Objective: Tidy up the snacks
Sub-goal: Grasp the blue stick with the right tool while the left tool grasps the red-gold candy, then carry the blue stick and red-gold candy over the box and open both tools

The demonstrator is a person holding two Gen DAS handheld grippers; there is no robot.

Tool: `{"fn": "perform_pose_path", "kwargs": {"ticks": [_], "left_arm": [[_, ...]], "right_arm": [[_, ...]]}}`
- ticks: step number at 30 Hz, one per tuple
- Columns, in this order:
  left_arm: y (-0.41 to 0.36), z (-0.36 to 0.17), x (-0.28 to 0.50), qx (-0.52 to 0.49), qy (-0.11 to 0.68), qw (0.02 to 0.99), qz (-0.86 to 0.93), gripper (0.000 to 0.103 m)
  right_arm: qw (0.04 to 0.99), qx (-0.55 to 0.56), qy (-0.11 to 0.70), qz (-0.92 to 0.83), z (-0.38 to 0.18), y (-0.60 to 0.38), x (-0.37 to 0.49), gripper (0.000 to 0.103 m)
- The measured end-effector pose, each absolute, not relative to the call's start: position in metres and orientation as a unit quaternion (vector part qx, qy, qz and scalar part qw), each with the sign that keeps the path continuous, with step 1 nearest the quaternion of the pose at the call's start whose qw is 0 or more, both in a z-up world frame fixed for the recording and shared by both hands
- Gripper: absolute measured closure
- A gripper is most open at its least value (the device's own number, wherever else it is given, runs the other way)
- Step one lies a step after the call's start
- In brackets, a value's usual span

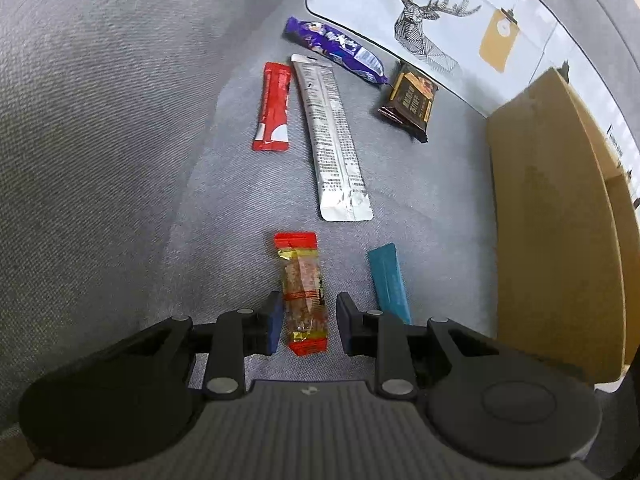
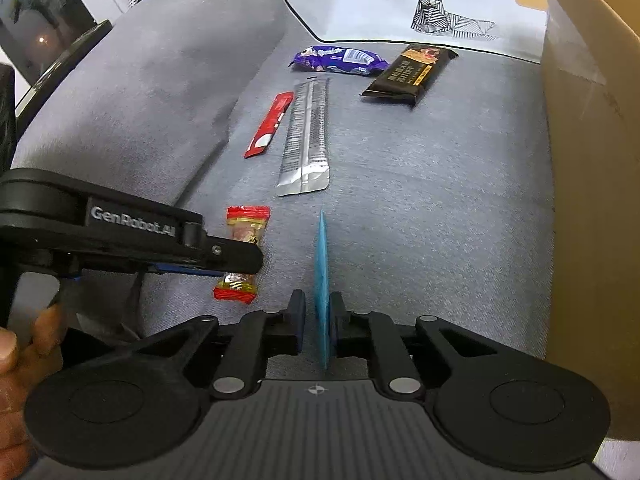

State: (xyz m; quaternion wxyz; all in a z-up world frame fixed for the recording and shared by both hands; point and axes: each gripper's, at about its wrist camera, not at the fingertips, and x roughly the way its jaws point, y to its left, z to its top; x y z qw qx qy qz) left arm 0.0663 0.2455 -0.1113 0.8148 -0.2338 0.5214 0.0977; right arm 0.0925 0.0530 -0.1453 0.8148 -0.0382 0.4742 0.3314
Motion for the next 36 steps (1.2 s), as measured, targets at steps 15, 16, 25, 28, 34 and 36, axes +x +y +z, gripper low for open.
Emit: {"fn": "perform_pose_path", "kwargs": {"ticks": [15,16,25,28,34,36], "left_arm": [[0.241,-0.112,0.068,-0.219,0.524,0.817,0.100,0.072],[0.241,-0.112,0.068,-0.219,0.524,0.817,0.100,0.072],[0.239,-0.113,0.069,-0.214,0.525,0.817,0.101,0.072],[0.237,-0.112,0.070,-0.206,0.525,0.819,0.104,0.080],[0.237,-0.109,0.068,-0.202,0.516,0.825,0.106,0.081],[0.239,-0.106,0.065,-0.207,0.508,0.830,0.106,0.081]], "right_arm": [[0.817,-0.050,0.467,0.334,-0.144,0.054,0.089,0.090],[0.818,-0.051,0.466,0.333,-0.144,0.054,0.089,0.091],[0.837,-0.044,0.445,0.315,-0.137,0.046,0.092,0.097],[0.846,-0.037,0.432,0.311,-0.132,0.043,0.093,0.097],[0.859,-0.034,0.406,0.311,-0.121,0.042,0.091,0.097],[0.863,-0.031,0.397,0.311,-0.117,0.040,0.091,0.097]]}}
